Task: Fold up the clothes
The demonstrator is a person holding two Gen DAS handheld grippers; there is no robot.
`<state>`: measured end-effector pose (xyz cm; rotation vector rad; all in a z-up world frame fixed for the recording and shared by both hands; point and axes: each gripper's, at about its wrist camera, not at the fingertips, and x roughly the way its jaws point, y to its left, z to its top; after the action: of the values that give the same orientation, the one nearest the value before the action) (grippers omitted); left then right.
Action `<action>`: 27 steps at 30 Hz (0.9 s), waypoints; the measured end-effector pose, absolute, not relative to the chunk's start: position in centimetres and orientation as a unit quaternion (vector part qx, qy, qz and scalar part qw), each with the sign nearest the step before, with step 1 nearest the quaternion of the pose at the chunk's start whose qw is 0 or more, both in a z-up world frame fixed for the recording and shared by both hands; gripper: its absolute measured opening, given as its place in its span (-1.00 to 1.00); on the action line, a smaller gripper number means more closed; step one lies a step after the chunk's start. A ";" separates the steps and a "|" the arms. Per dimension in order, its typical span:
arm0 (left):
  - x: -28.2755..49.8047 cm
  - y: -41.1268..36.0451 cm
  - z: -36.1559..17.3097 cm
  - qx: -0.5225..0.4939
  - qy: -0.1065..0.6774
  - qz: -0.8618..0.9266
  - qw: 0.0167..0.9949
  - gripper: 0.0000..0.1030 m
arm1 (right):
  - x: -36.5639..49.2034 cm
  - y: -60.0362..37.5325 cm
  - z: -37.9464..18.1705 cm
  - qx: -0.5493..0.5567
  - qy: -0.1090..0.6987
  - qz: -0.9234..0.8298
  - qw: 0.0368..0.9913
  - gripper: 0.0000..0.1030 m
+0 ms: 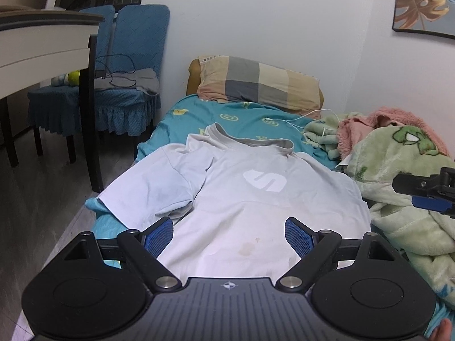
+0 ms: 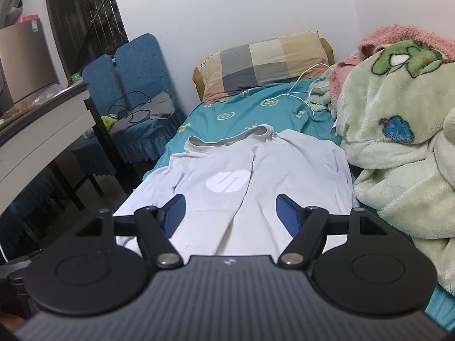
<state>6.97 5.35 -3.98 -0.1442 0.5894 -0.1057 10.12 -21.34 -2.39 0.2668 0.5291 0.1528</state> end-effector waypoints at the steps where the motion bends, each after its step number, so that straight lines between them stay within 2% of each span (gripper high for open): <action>1: 7.0 5.4 -4.0 -0.074 0.292 -0.050 0.952 0.70 | 10.1 -21.3 -2.4 0.131 0.262 0.075 0.953 0.40; 16: 7.8 6.0 -5.1 -0.121 0.318 -0.040 0.939 0.70 | 10.4 -22.0 -2.7 0.138 0.276 0.068 0.949 0.40; 21: 9.5 7.9 -6.4 -0.198 0.341 -0.027 0.918 0.70 | 10.6 -23.3 -3.1 0.165 0.287 0.049 0.942 0.40; 27: 14.0 12.2 -9.0 -0.300 0.355 0.030 0.885 0.64 | 11.7 -26.5 -4.5 0.247 0.312 0.023 0.917 0.40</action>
<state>14.00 12.22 -9.03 -0.6235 0.7376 0.0617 11.68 -26.50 -4.46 0.5076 0.6409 0.0468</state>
